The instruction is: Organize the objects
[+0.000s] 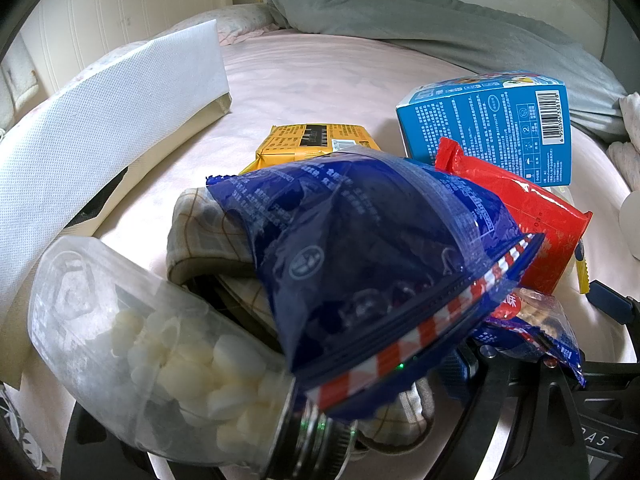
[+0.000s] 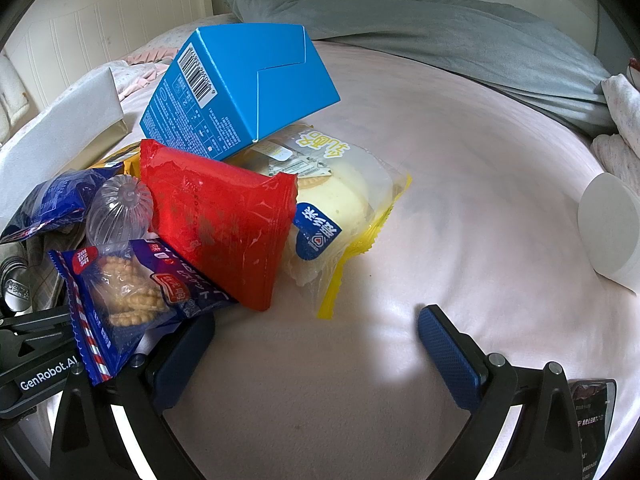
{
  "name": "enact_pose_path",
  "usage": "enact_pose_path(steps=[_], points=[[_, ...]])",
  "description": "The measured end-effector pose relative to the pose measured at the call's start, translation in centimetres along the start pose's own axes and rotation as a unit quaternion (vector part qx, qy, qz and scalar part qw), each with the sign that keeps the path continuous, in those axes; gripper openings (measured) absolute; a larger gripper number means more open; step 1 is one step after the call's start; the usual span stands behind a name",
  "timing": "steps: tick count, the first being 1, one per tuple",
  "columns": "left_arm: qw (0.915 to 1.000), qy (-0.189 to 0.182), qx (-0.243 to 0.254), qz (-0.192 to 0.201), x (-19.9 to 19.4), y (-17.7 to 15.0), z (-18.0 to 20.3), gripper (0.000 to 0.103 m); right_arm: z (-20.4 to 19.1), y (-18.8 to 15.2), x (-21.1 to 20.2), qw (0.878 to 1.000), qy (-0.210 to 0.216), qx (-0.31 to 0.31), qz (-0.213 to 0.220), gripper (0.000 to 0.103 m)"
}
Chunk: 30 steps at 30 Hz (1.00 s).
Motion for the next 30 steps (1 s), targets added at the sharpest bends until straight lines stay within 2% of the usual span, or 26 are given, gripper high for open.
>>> enact_pose_path(steps=[30], points=[[1.0,0.002,0.001,0.0,0.02,-0.1,0.15,0.09,-0.01,-0.02,0.04,1.0,0.0,-0.001,-0.001,0.103]])
Point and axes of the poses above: each gripper's, at about its wrist camera, not at the fingertips, and x roughly the way its jaws point, z to its right, y to its top, the point moved 9 cm from there along x, roughly the way its jaws point, and after that the axes turned 14 degrees about -z, right-handed, at the moved point
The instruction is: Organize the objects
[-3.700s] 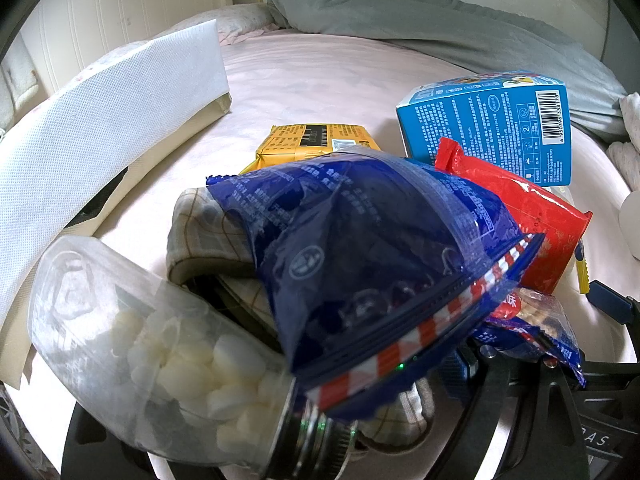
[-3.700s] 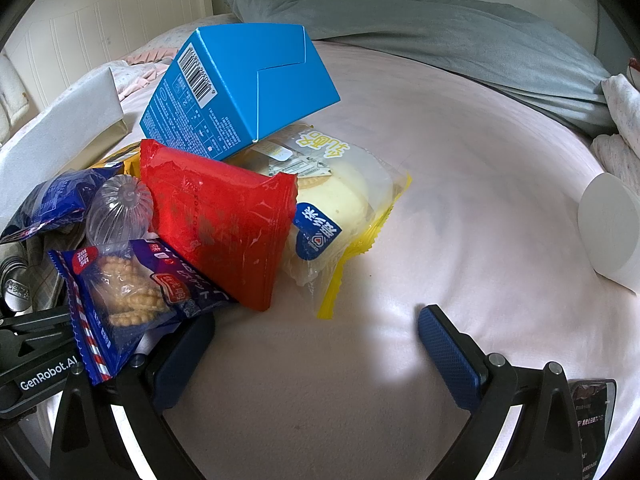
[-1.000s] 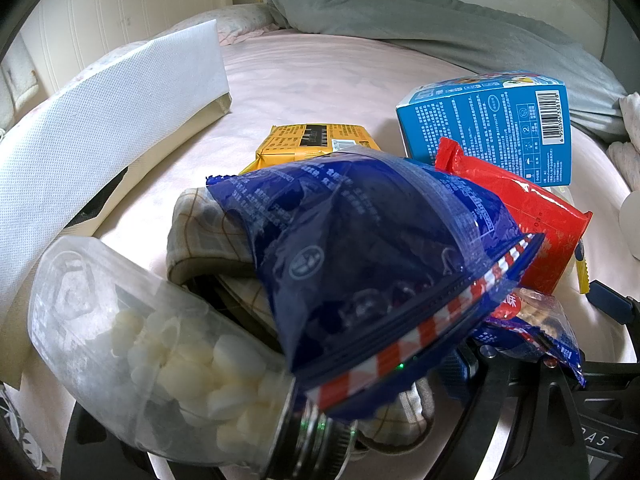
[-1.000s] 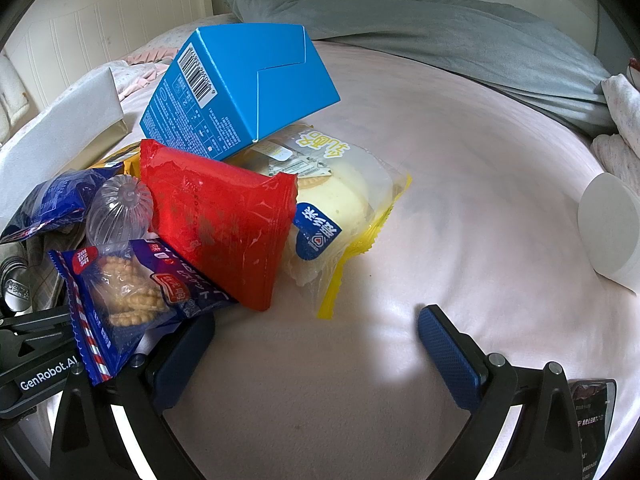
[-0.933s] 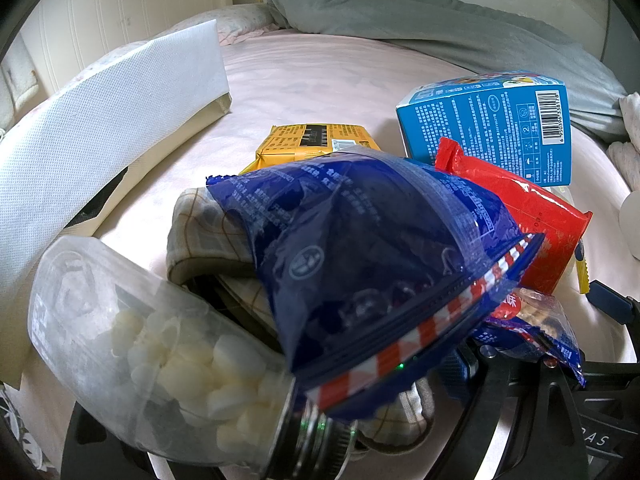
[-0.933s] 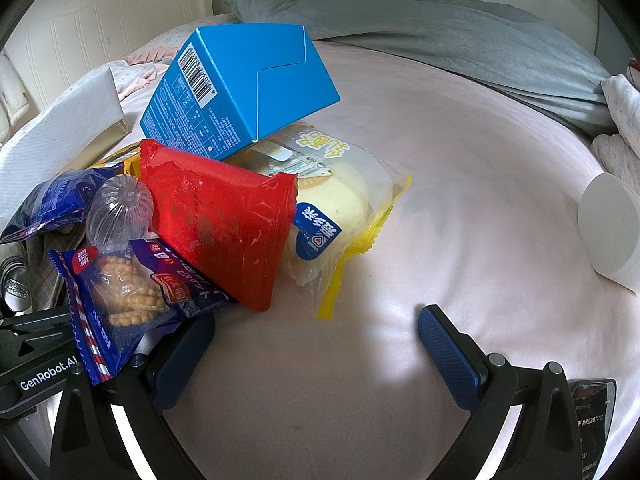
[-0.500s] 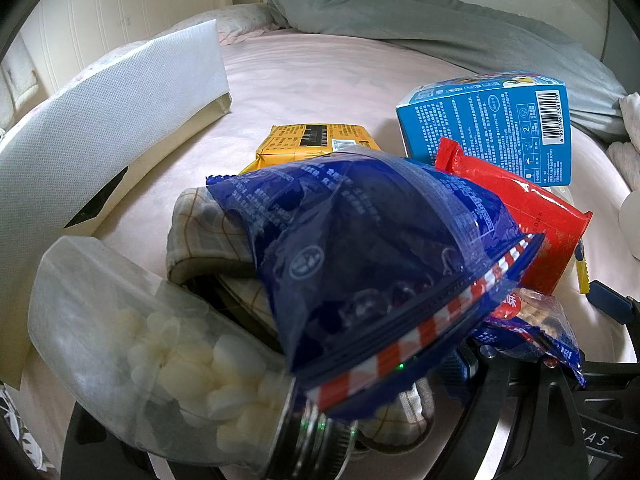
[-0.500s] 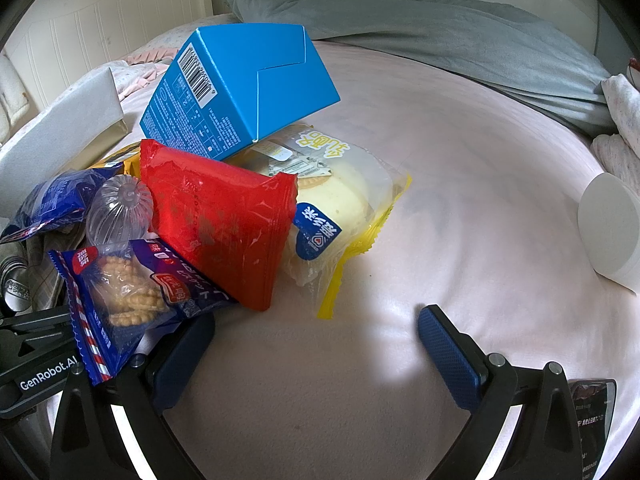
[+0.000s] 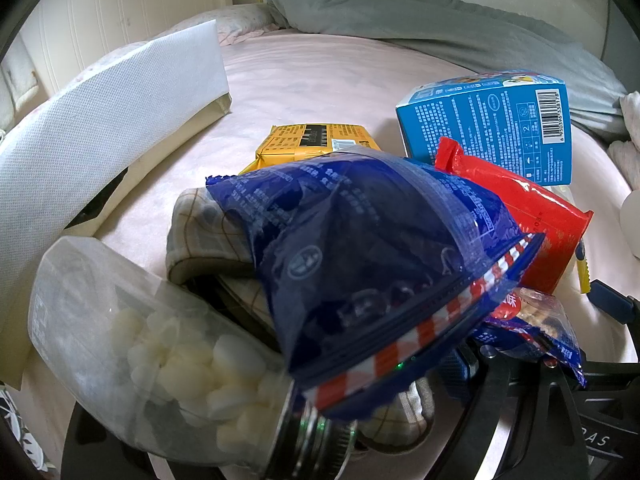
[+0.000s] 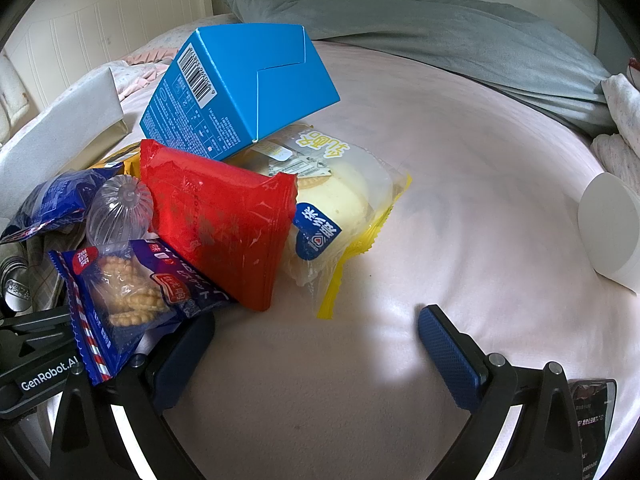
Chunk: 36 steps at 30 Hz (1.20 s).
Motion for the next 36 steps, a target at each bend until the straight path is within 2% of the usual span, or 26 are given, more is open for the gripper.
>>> enact_pose_path(steps=[12,16,17,20,22,24,26,29,31,33,36], points=[[1.0,-0.002,0.0,-0.002,0.0,0.2,-0.3,0.091,-0.1,0.0,-0.1,1.0,0.0,-0.001,0.0,0.103],[0.9985,-0.009,0.029,-0.045,0.1,0.6,-0.5,0.091,-0.2,0.0,-0.2,1.0,0.004,0.001,-0.002,0.103],[0.9977,-0.015,0.026,-0.061,0.0,0.5,-0.7,0.089,-0.4,0.0,-0.3,1.0,0.001,-0.001,-0.002,0.103],[0.9974,-0.012,-0.004,-0.071,-0.7,0.2,-1.9,0.071,-0.2,0.1,-0.2,1.0,0.001,0.001,-0.004,0.103],[0.9964,-0.007,-0.008,-0.085,-0.9,0.2,-2.3,0.065,-0.3,0.0,-0.2,1.0,0.001,0.004,-0.009,0.103],[0.9955,0.001,-0.005,-0.094,-1.4,0.1,-2.5,0.053,-0.4,0.0,-0.3,0.999,0.006,0.018,-0.026,0.103],[0.9952,0.009,0.005,-0.098,-1.8,0.1,-2.5,0.048,-0.3,0.1,-0.3,0.998,0.007,0.049,-0.049,0.103],[0.9943,0.03,0.026,-0.099,-2.8,0.0,-2.6,0.045,-1.1,-0.1,-0.3,0.993,0.012,0.052,-0.108,0.103],[0.994,0.044,0.035,-0.094,-3.8,0.1,-2.8,0.044,-1.7,-0.5,-1.0,0.988,0.027,0.049,-0.145,0.098],[0.9937,0.063,0.043,-0.082,-5.1,0.3,-3.1,0.042,-2.4,-1.1,-2.6,0.984,0.044,0.052,-0.162,0.076],[0.9955,0.067,0.035,-0.058,-7.5,0.7,-3.6,0.042,-2.6,-1.9,-5.3,0.983,0.053,0.071,-0.164,0.07]])
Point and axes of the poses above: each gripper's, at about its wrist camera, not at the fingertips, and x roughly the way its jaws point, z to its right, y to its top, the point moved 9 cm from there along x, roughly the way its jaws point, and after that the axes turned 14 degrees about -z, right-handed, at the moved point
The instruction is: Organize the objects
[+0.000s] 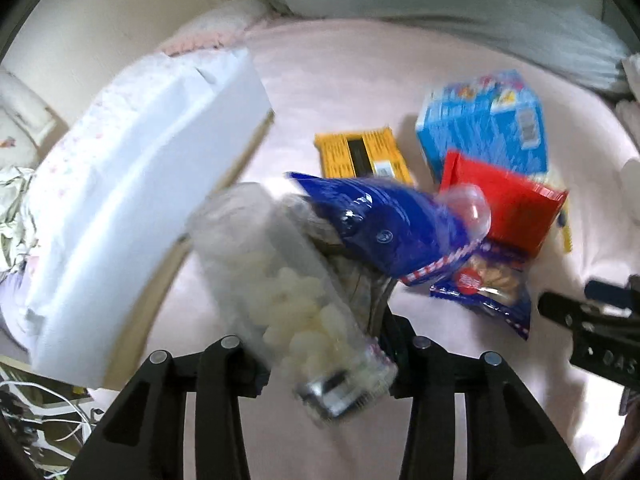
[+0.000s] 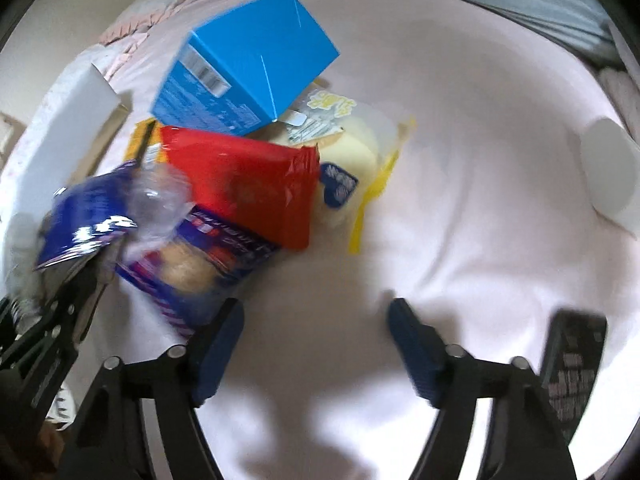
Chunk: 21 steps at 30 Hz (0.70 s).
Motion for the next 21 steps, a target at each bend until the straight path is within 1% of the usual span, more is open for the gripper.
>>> enact_pose_path(steps=[1,2,3,4,5,7,8,9,11,12,13,14,16,17,18,19,21], points=[[0.9999,-0.004,-0.01,0.011,-0.9,0.2,-0.3,0.042,0.0,-0.3,-1.1,1.0,0.002,0.006,0.008,0.069],[0.9993,-0.006,-0.019,0.03,-2.3,0.6,-0.6,0.04,-0.3,-0.4,-2.7,1.0,0.011,0.012,0.026,0.069],[0.9985,-0.008,-0.024,0.048,-3.7,1.3,-0.4,0.037,-0.7,-0.3,-4.5,0.998,0.029,0.016,0.049,0.069],[0.997,-0.012,-0.03,0.07,-5.3,1.7,-0.4,0.037,-1.3,-0.1,-6.2,0.996,0.047,0.016,0.069,0.069],[0.9941,-0.018,-0.039,0.1,-7.5,2.6,-0.3,0.036,-2.0,0.5,-8.3,0.993,0.066,0.014,0.095,0.069],[0.9883,-0.028,-0.048,0.142,-11.2,4.5,-0.2,0.037,-3.1,2.1,-11.6,0.989,0.071,0.004,0.132,0.069],[0.9859,-0.019,-0.045,0.16,-13.1,6.4,-0.3,0.04,-4.0,2.7,-13.4,0.986,0.063,-0.001,0.152,0.069],[0.9836,-0.001,-0.042,0.175,-14.8,7.6,-0.3,0.043,-4.6,3.4,-14.9,0.985,0.055,-0.004,0.166,0.069],[0.9767,0.048,-0.04,0.205,-18.3,9.9,-0.6,0.047,-5.7,5.0,-17.7,0.982,0.048,-0.009,0.184,0.069],[0.9744,0.067,-0.042,0.21,-19.7,10.9,-0.9,0.051,-6.3,5.8,-18.9,0.98,0.05,-0.01,0.195,0.069],[0.9726,0.08,-0.048,0.213,-20.7,11.6,-1.2,0.051,-5.6,7.9,-19.9,0.977,0.053,-0.007,0.207,0.068],[0.9711,0.084,-0.058,0.216,-21.5,12.2,-1.4,0.053,-5.0,8.7,-20.5,0.974,0.058,0.003,0.217,0.068],[0.9713,0.068,-0.076,0.215,-21.5,12.6,-1.6,0.057,-4.3,10.1,-20.8,0.973,0.07,0.028,0.217,0.068],[0.9733,0.051,-0.084,0.207,-20.8,12.6,-1.7,0.059,-3.4,10.6,-20.4,0.973,0.076,0.044,0.214,0.068],[0.976,0.032,-0.086,0.198,-19.7,12.8,-1.6,0.059,-2.9,10.8,-19.9,0.973,0.082,0.056,0.21,0.068],[0.9783,0.013,-0.084,0.189,-18.3,12.1,-0.8,0.059,-2.3,10.6,-19.0,0.973,0.089,0.066,0.205,0.068],[0.9812,-0.033,-0.078,0.174,-14.6,11.8,0.2,0.059,-1.2,10.3,-16.1,0.973,0.104,0.077,0.193,0.068]])
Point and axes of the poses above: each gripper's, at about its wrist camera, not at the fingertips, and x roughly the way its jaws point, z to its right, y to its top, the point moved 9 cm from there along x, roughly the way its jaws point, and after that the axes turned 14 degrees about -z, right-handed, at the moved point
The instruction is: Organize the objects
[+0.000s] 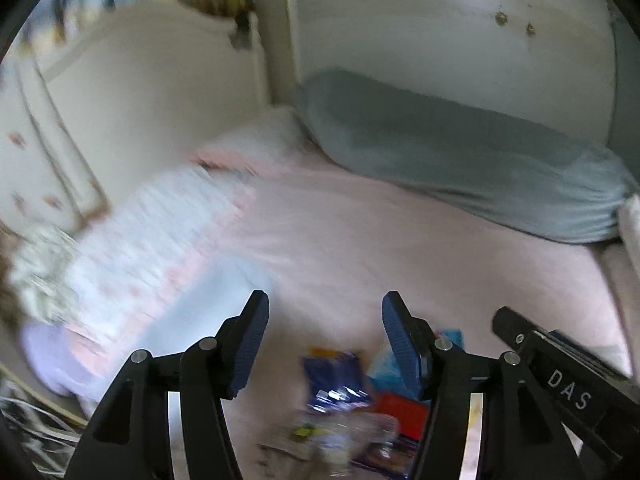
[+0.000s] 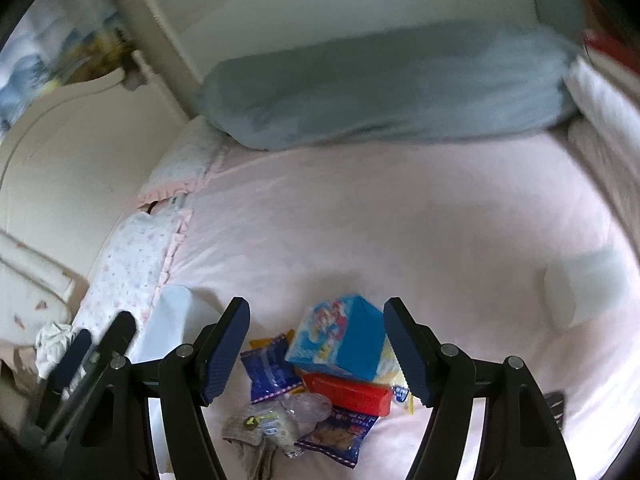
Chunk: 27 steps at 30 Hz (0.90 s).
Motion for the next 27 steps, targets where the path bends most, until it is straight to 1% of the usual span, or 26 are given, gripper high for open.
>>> enact_pose_path(steps=[1,2,3,4,6,8,9,10,12,14,15,17,20,22,27], points=[[0.9997,-0.02,-0.003,-0.015,1.6,-0.6,0.1,0.058,0.8,-0.6,1.5,1.0,0.009,0.008,-0.014,0.068],[0.9984,-0.032,-0.011,-0.046,3.5,-1.7,-0.2,0.058,1.8,-1.5,3.2,0.998,0.019,0.03,-0.048,0.068],[0.9967,-0.031,-0.023,-0.071,4.9,-2.8,-0.6,0.055,2.9,-2.5,4.6,0.995,0.024,0.053,-0.076,0.068],[0.9955,-0.026,-0.031,-0.086,6.0,-3.7,-1.0,0.055,3.6,-3.3,5.8,0.992,0.033,0.078,-0.098,0.068],[0.9945,0.002,-0.017,-0.103,7.8,-5.1,-1.3,0.054,5.1,-3.8,7.0,0.985,0.049,0.113,-0.118,0.068],[0.9932,0.035,0.001,-0.111,9.0,-5.8,-1.6,0.054,5.9,-3.9,7.0,0.984,0.044,0.125,-0.118,0.068],[0.993,0.038,0.0,-0.112,9.0,-5.9,-1.7,0.054,6.1,-3.7,6.8,0.985,0.04,0.123,-0.112,0.068],[0.9928,0.035,-0.004,-0.114,9.2,-6.1,-1.8,0.054,6.1,-3.6,6.4,0.986,0.038,0.12,-0.106,0.068],[0.9925,0.01,-0.022,-0.12,8.8,-6.4,-1.7,0.054,5.6,-3.5,6.0,0.987,0.042,0.117,-0.1,0.068],[0.9916,-0.016,-0.036,-0.123,8.8,-6.7,-1.5,0.054,5.3,-3.6,6.7,0.986,0.054,0.113,-0.108,0.068],[0.9913,-0.021,-0.038,-0.125,8.7,-6.8,-1.2,0.054,5.1,-3.7,7.1,0.985,0.059,0.113,-0.114,0.068],[0.9908,-0.021,-0.038,-0.128,8.2,-7.4,-0.4,0.054,5.1,-4.0,7.7,0.984,0.059,0.114,-0.125,0.068],[0.989,-0.018,-0.044,-0.14,8.4,-7.9,-0.8,0.054,5.5,-4.1,8.0,0.983,0.053,0.119,-0.13,0.068],[0.9878,-0.02,-0.051,-0.146,8.6,-8.1,-1.2,0.054,6.2,-4.3,8.2,0.98,0.056,0.135,-0.133,0.068],[0.9862,-0.021,-0.065,-0.15,8.8,-8.2,-2.2,0.054,9.1,-4.5,8.5,0.967,0.089,0.197,-0.134,0.068]])
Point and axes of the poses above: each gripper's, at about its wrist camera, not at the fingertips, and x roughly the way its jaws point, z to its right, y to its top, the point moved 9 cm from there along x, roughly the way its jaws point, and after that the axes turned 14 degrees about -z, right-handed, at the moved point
